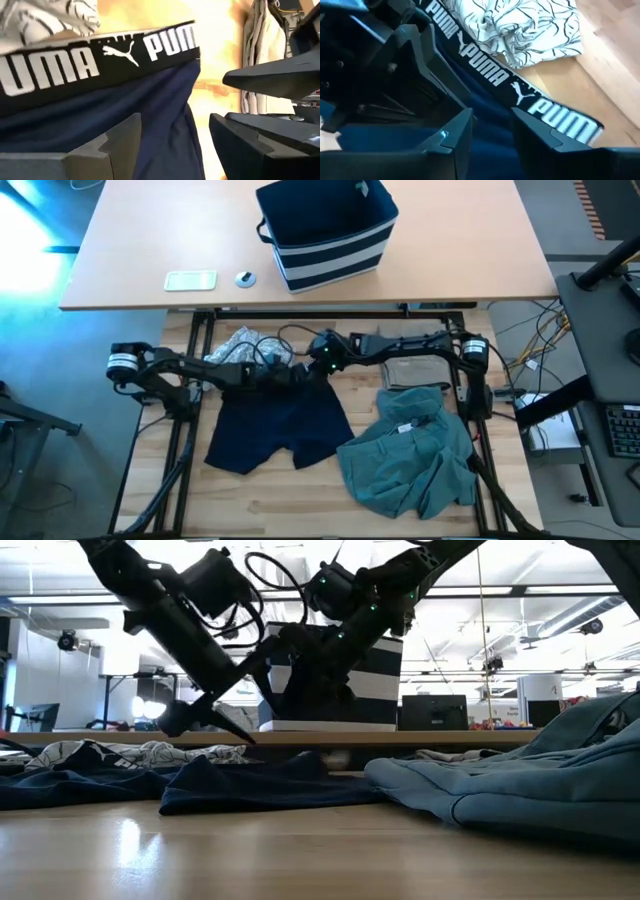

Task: Fold Laundry from Bin
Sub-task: Fold the blue boxer

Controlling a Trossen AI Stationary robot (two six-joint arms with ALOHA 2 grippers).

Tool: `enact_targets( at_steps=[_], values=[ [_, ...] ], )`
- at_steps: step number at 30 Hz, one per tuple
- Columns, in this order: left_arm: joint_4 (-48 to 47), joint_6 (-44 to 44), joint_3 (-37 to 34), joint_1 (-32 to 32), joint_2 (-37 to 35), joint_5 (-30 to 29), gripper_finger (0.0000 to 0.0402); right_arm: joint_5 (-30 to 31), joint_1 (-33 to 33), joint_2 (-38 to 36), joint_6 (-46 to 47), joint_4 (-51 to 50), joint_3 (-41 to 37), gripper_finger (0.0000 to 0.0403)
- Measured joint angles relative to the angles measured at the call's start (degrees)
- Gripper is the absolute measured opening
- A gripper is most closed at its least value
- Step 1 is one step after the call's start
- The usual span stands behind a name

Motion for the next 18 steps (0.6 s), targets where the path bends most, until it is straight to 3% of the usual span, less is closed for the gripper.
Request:
enact_targets(
  at_steps=[10,14,18],
  values=[
    [1.0,-3.2,-0.8,0.5,-1.0,-0.9,0.022,6.3,-2.9,-0.2,2.2,-14.3,-1.1,0.0142],
    [4.3,-4.5,-4.3,1.8,-2.3,0.3,0.022,5.2,-4.1,-0.1,3.9,-12.1,-5.5,0.0142],
    [15.0,-6.9,-9.7,4.0,-2.6,4.3,0.022,1.5,-3.9,-0.1,4.0,-4.2,-9.8,0.0142]
  ],
)
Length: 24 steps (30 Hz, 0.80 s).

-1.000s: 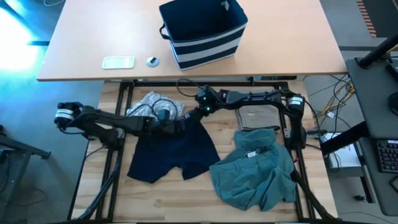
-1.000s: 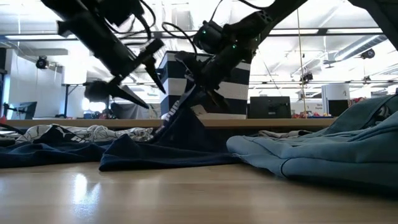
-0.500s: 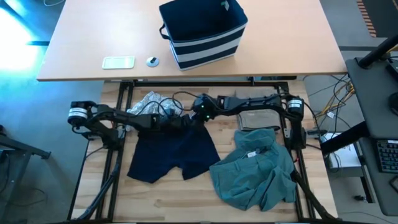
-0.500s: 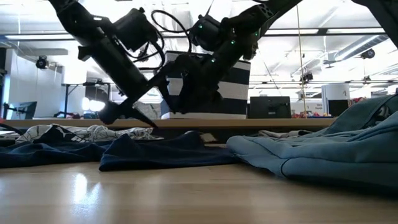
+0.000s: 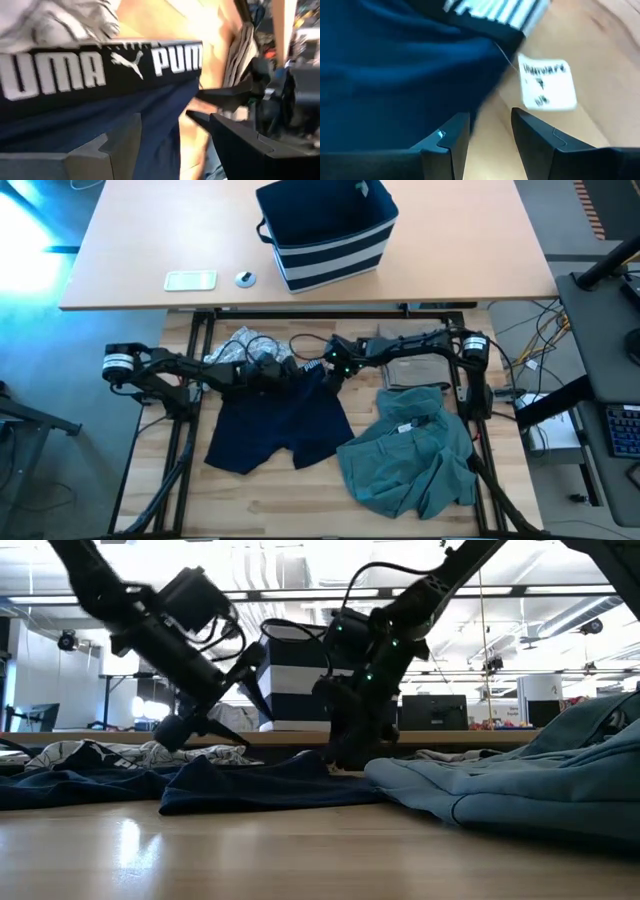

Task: Fold Laundry from Bin
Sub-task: Fold the blue boxer

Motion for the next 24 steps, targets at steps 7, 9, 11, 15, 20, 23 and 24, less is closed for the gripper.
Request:
enact_targets(
  at_steps=[7,9,11,15,20,23,24],
  values=[
    [9.3,-2.0,-5.5,1.2,-0.7,1.2,0.022,3.6,-0.2,-0.6,-2.2,1.5,-3.2,0.0123],
    [9.4,-1.5,-5.9,1.2,-1.0,1.2,0.022,4.0,-0.3,-0.7,-2.7,2.4,-3.5,0.0104],
    [9.2,-0.7,-6.1,1.2,-1.0,1.2,0.0219,5.0,-0.4,-0.1,-2.4,4.0,-4.3,0.0077],
    [6.9,0.8,-5.4,1.3,-1.1,1.2,0.022,4.8,-1.2,1.9,2.5,13.3,-5.9,0.0018],
    [4.4,1.5,-3.0,2.6,-0.6,1.2,0.022,1.2,-1.3,3.8,3.6,23.4,-6.8,0.0012],
    [3.9,0.9,-1.6,5.2,1.0,3.2,0.022,-2.5,-0.8,3.8,3.0,27.7,-6.3,0.0009],
    [3.6,0.9,-0.9,6.2,1.8,4.6,0.022,-3.5,-0.6,3.6,2.3,27.7,-5.9,0.0009]
  ],
)
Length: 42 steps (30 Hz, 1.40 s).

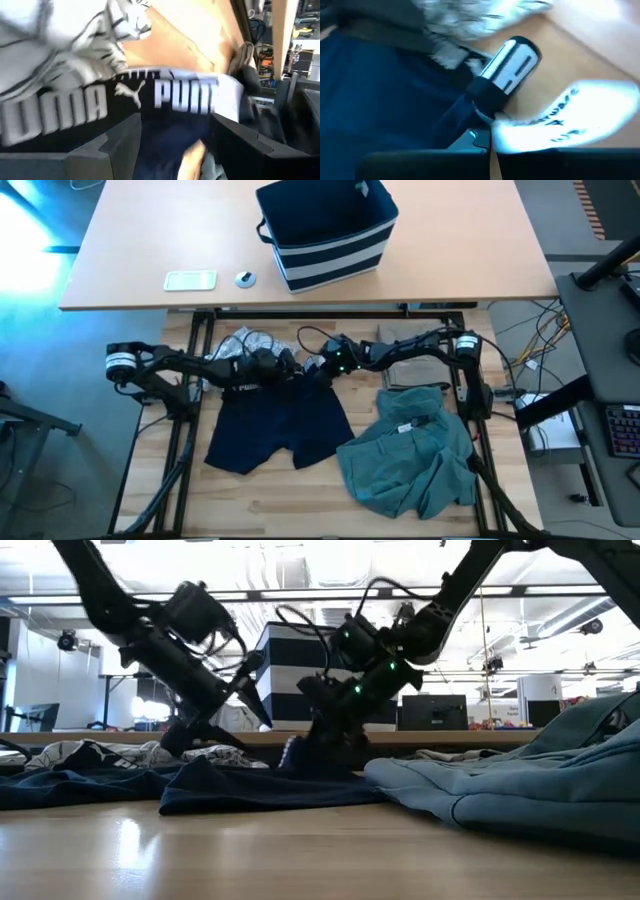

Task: Fold Laundry from Bin
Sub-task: Fold the blue boxer

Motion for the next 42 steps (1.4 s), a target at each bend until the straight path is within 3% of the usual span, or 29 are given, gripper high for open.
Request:
enact_targets(
  at_steps=[12,15,18,25,34,42],
  values=[
    [-0.1,-4.0,8.4,2.5,7.4,6.5,0.022,-0.5,3.2,0.1,-5.1,-0.9,1.6,0.0009],
    [-3.0,-4.0,11.3,0.9,6.8,4.8,0.022,0.1,3.2,0.1,-5.9,-0.8,1.5,0.0009],
    [-11.8,-3.3,14.0,0.7,6.1,4.0,0.022,0.5,3.2,0.1,-6.3,-0.7,1.5,0.0009],
    [-22.2,5.1,19.0,0.7,6.2,3.1,0.022,1.1,3.8,0.1,-6.8,-1.1,1.3,0.0009],
    [-25.6,8.9,20.5,0.3,6.2,2.1,0.022,1.7,4.7,0.1,-8.2,-0.5,1.3,0.0009],
    [-29.6,8.5,20.4,-2.2,4.9,-0.7,0.022,7.4,7.4,0.1,-8.4,-0.4,1.2,0.0009]
  ],
)
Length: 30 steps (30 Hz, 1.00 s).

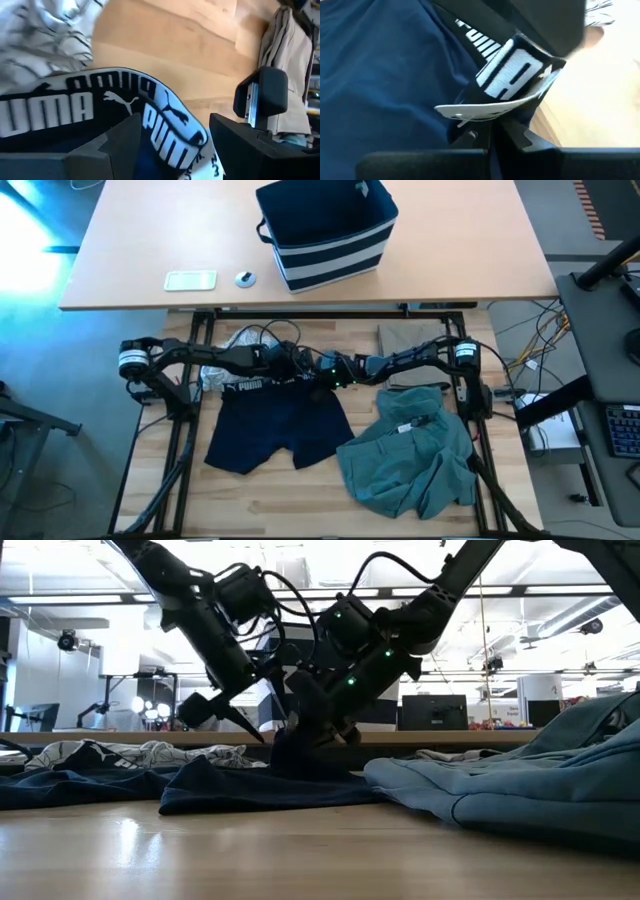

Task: Fold Laundry from Bin
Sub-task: Fold the blue boxer

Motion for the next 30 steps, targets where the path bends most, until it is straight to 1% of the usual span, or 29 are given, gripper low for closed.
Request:
enact_targets(
  at_steps=[2,5,7,10,15,18,20,23,26,30],
  values=[
    [-1.5,-0.2,0.0,-0.5,-1.1,-2.0,0.022,2.5,0.7,0.0,0.3,0.9,0.0,0.0009],
    [-2.5,1.7,-0.2,-0.8,-2.3,-3.4,0.022,4.3,1.4,0.0,-1.2,4.7,0.0,0.0009],
    [-2.3,3.0,-0.6,-1.2,-2.9,-3.9,0.022,5.2,1.9,-0.1,-4.2,6.7,0.0,0.0009],
    [-2.2,4.2,-1.4,-2.7,-3.6,-4.6,0.022,7.2,2.5,-0.2,-8.0,6.8,0.0,0.0009],
    [-2.2,2.1,-3.4,-5.2,-3.7,-5.5,0.022,7.3,2.7,-0.1,-8.7,5.6,0.0,0.0009],
    [0.0,-0.1,-5.2,-6.6,-3.7,-6.3,0.022,7.3,2.7,-0.1,-8.5,5.2,-0.2,0.0009],
    [2.0,-0.8,-6.1,-6.9,-3.5,-8.2,0.022,7.2,2.7,-0.1,-7.9,5.4,-0.3,0.0009],
    [6.0,1.6,-6.6,-6.6,-2.5,-11.1,0.022,7.2,2.7,-0.1,-7.2,5.4,-0.3,0.0009],
    [9.6,4.9,-6.6,-5.6,-1.1,-11.0,0.022,7.0,2.8,-0.1,-7.1,5.1,-0.4,0.0009],
    [9.7,4.0,-6.6,-5.4,0.4,-10.3,0.022,7.1,2.7,0.0,-6.6,3.8,-0.6,0.0009]
  ],
)
